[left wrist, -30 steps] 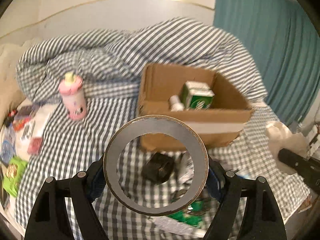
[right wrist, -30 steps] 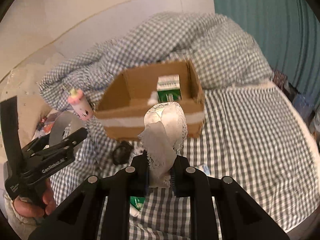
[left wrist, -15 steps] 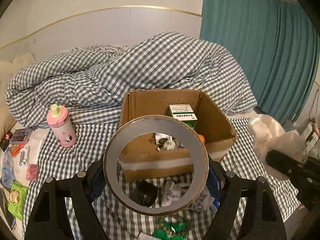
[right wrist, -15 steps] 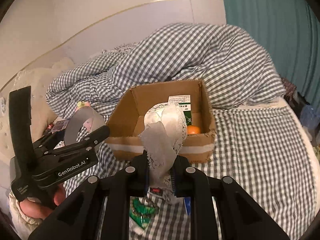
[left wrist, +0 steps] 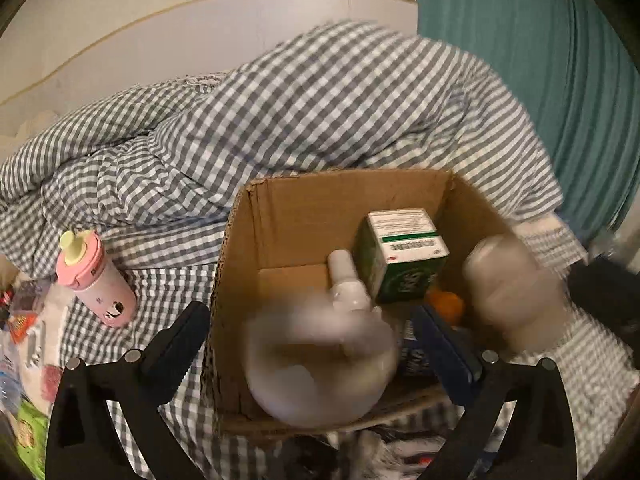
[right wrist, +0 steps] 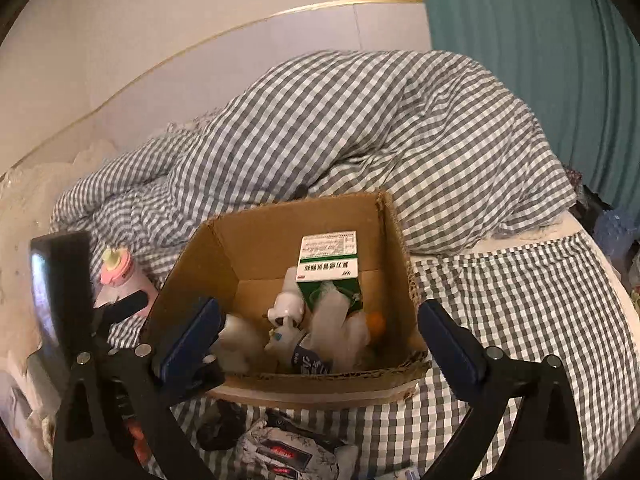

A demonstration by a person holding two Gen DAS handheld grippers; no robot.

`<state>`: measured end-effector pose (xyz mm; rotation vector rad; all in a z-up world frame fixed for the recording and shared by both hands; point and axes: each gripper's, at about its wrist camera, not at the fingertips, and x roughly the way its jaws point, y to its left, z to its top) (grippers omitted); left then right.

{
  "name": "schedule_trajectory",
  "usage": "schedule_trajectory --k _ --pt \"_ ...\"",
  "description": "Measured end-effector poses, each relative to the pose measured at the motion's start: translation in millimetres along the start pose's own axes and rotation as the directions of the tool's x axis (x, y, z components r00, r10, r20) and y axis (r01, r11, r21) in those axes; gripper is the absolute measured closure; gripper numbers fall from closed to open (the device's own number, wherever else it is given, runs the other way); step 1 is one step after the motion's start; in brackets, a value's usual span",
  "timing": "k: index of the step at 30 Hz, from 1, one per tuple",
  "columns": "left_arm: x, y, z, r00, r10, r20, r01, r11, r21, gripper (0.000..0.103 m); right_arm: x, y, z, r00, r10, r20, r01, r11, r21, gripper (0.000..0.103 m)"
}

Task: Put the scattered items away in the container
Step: 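Carry the tissue bundle and tape roll into the cardboard box, open both grippers, then grasp the blue tissue pack with the right gripper while the left gripper grasps the green bracelet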

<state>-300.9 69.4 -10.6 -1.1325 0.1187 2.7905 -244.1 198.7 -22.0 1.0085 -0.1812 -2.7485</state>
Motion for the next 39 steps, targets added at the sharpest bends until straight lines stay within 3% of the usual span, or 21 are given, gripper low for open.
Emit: schedule_trajectory --k 7,14,20,24,29,33,39 --pt "-3 9 -7 1.0 -0.005 -0.022 0.004 1.0 -0.029 0.0 -21 -9 -7 1.0 0.019 0.002 -0.019 1.0 0.022 0.004" --pt "-60 32 -23 0.999 0.027 -0.017 -0.028 0.997 -0.076 0.0 -84 -7 -27 0.999 -0.026 0.027 0.027 0.999 -0.019 0.004" --pt "-106 43 -70 0.997 0.019 -0.074 -0.028 0.993 -0.114 0.0 -123 -10 -64 0.998 -0.062 0.015 0.063 0.998 -0.03 0.004" --pt "-119 38 -119 0.992 0.035 -0.124 -0.049 0.992 -0.112 0.0 -123 -17 -102 0.997 -0.078 -0.03 0.077 0.997 -0.021 0.004" --pt "-110 27 -174 0.985 0.004 -0.172 -0.026 0.992 -0.124 0.0 -102 -29 -151 0.985 -0.091 -0.148 0.096 0.995 0.027 0.007" --pt "-85 14 -202 0.967 -0.029 -0.252 -0.005 0.991 -0.13 0.0 -89 -29 -170 0.974 -0.089 -0.21 0.093 0.996 0.01 0.02" --pt "-55 1 -203 0.957 -0.038 -0.289 -0.003 0.99 -0.14 0.0 -75 -32 -171 0.972 -0.094 -0.216 0.097 0.995 0.003 0.021"
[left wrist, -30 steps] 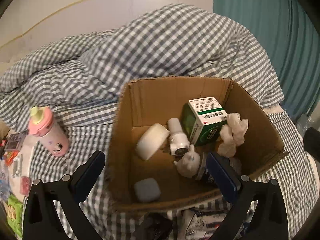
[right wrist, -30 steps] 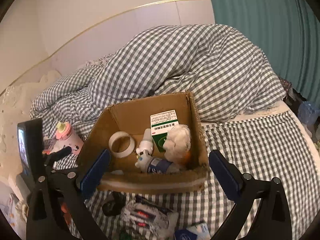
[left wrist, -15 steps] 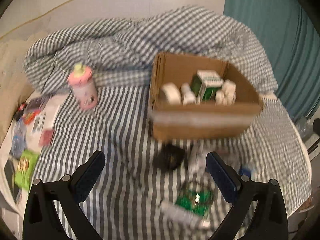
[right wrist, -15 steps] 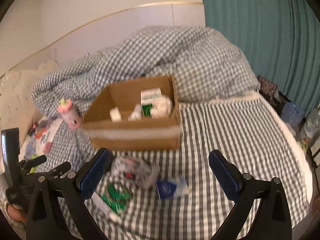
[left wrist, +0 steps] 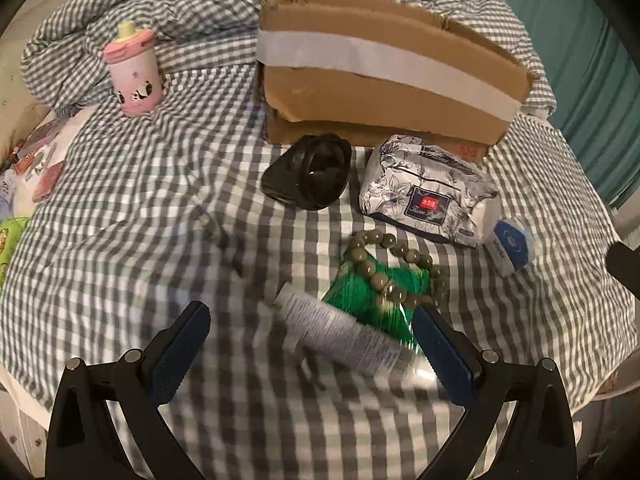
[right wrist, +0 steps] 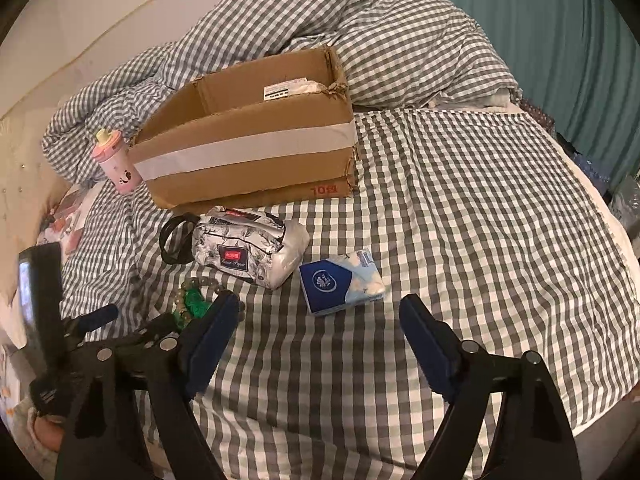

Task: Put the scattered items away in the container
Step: 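Grasp the blue tissue pack with the right gripper while the left gripper grasps the green bracelet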

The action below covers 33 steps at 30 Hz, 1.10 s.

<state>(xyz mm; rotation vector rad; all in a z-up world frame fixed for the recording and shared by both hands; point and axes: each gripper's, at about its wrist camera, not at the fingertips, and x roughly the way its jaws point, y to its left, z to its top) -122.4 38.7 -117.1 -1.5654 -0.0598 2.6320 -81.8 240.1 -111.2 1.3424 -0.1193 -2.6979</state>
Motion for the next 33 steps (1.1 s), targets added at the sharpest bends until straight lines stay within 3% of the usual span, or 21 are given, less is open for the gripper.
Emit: schedule_trajectory --k 10,12,14,16,20,23,29,33 --pt "52 -5 17 0.998 -0.036 -0.059 0.031 0.996 -0.079 0.0 47 -18 2 0.997 -0.02 -0.077 0.024 0.999 0.043 0.021" --pt "54 -9 17 0.998 -0.039 -0.047 0.035 0.997 -0.065 0.019 53 -21 3 0.996 -0.027 -0.082 0.031 0.998 0.046 0.021" --pt "51 -11 17 0.998 -0.05 -0.032 0.049 0.998 -0.048 0.063 60 -26 3 0.995 -0.033 -0.091 0.038 0.998 0.054 0.024" --pt "45 -9 15 0.998 -0.059 -0.013 0.059 0.997 -0.045 0.075 67 -29 3 0.994 -0.033 -0.106 0.04 0.997 0.061 0.027" --pt "34 3 13 0.994 -0.11 -0.012 0.109 0.991 -0.079 0.079 76 -31 0 0.992 -0.03 -0.123 0.036 0.998 0.052 0.027" --pt "21 9 14 0.993 -0.117 0.012 0.117 0.988 -0.099 0.08 84 -24 0 0.99 -0.01 -0.138 0.013 1.0 0.019 0.013" --pt "-6 18 26 0.992 -0.103 0.067 0.109 0.989 -0.096 0.08 113 -7 2 0.981 -0.115 -0.154 0.099 0.989 -0.106 0.011" --pt "-16 21 32 0.99 -0.111 0.09 0.119 0.989 -0.088 0.08 137 -7 2 0.972 -0.126 -0.197 0.104 0.988 -0.118 0.011"
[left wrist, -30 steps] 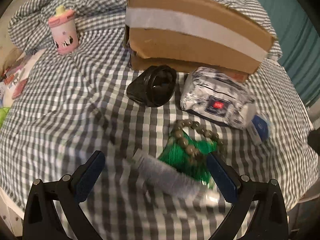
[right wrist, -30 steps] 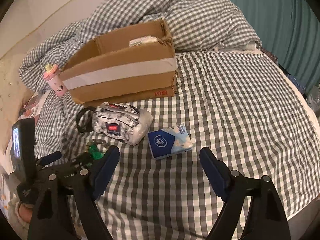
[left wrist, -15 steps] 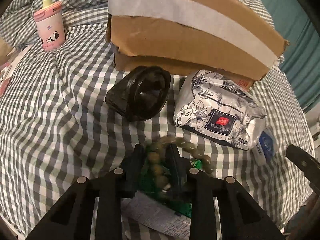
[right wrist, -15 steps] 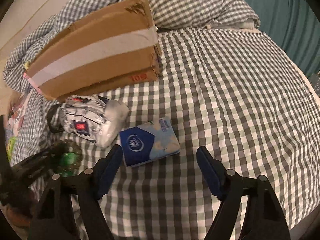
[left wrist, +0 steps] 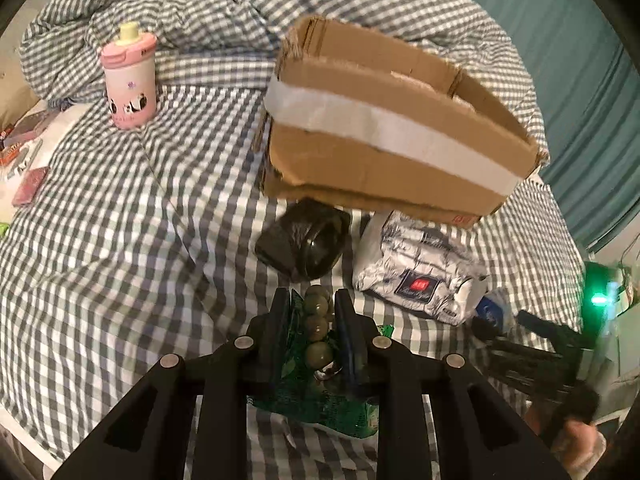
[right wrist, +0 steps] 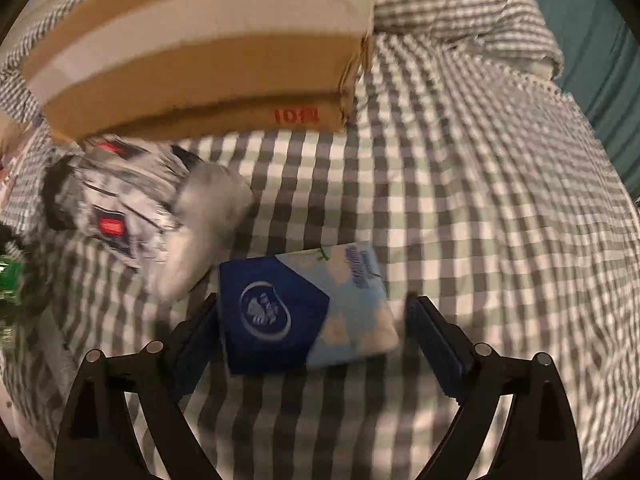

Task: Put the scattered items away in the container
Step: 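Grasp the blue tissue pack with the right gripper while the left gripper grasps the green bracelet, then lower the tissue pack and bracelet into the cardboard box, open both grippers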

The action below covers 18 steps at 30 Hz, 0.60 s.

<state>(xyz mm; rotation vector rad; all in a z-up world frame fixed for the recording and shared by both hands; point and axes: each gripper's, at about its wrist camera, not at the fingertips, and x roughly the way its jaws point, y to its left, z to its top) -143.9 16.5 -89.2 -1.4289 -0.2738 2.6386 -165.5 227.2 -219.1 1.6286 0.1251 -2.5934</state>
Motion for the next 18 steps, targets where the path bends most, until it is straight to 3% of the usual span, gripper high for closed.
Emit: schedule_trajectory --k 2,3,7,18 --pt "-2 -1 0 1.0 0.007 0.008 -0.007 1.0 0.005 0.08 0 -2 -1 1.0 0.003 0.012 -0.003 1.0 0.012 0.014" --pt "-3 -2 0 1.0 0.007 0.008 -0.007 1.0 0.012 0.08 -3 -3 -1 1.0 0.006 0.012 -0.006 1.0 0.021 0.028" --pt "0 4 4 1.0 0.015 0.003 -0.015 1.0 0.005 0.08 -23 -5 -7 0.999 -0.021 0.032 0.02 0.999 0.047 0.028" --pt "-31 -6 5 0.998 0.015 0.056 -0.016 0.999 0.032 0.08 -125 10 -16 0.974 0.015 0.228 -0.022 0.999 0.027 0.028"
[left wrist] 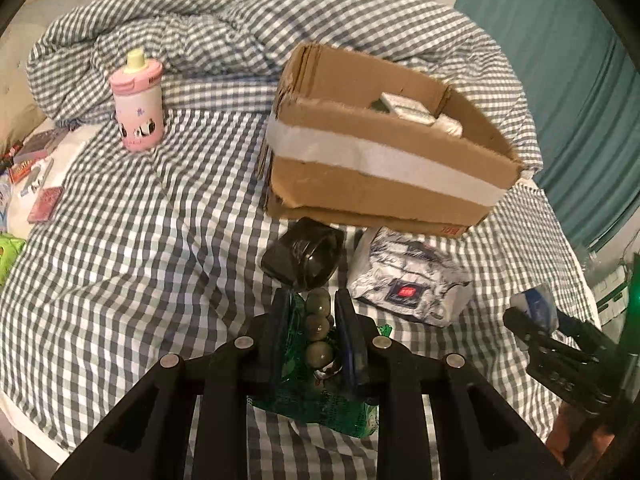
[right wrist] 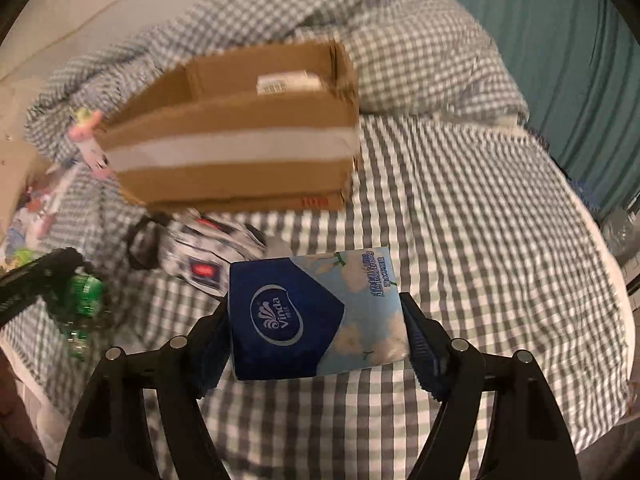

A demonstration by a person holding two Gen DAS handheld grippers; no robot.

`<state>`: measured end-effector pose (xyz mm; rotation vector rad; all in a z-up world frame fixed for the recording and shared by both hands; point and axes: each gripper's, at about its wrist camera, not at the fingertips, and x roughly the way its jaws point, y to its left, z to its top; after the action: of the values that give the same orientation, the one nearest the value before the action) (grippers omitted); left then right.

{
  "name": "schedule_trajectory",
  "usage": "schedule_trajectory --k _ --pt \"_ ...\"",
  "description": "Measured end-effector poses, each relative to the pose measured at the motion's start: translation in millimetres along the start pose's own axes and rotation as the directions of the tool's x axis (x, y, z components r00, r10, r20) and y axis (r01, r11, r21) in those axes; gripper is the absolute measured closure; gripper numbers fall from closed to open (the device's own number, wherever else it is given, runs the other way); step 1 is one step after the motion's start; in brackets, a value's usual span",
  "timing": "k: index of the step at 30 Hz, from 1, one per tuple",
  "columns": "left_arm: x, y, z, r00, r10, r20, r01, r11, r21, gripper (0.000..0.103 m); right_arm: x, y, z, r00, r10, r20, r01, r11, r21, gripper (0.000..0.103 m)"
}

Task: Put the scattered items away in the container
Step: 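Lower the tissue pack and bracelet into the cardboard box, open both grippers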

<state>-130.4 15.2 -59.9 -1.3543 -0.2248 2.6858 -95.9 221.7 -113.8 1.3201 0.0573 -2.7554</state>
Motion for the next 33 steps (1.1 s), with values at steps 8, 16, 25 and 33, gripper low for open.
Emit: schedule_trajectory --k 8,16,25,33 --pt "-31 -9 12 0.998 -0.01 0.06 0.008 1.0 0.026 0.08 -37 5 9 0.998 0.018 0.066 -0.018 1.0 -0.004 0.028" --pt "-42 -16 29 0.998 -0.015 0.067 0.013 0.999 0.035 0.08 -54 7 34 0.996 0.031 0.089 -0.031 1.0 -0.002 0.028" --pt "-39 -28 83 0.996 -0.006 0.092 -0.001 0.997 0.075 0.08 -56 20 96 0.988 0.057 0.142 -0.053 0.998 -0.029 0.028" --pt "-21 -46 155 0.989 0.003 0.147 -0.02 0.993 0.115 0.08 -28 28 169 0.98 0.059 0.189 -0.051 0.998 -0.049 0.028"
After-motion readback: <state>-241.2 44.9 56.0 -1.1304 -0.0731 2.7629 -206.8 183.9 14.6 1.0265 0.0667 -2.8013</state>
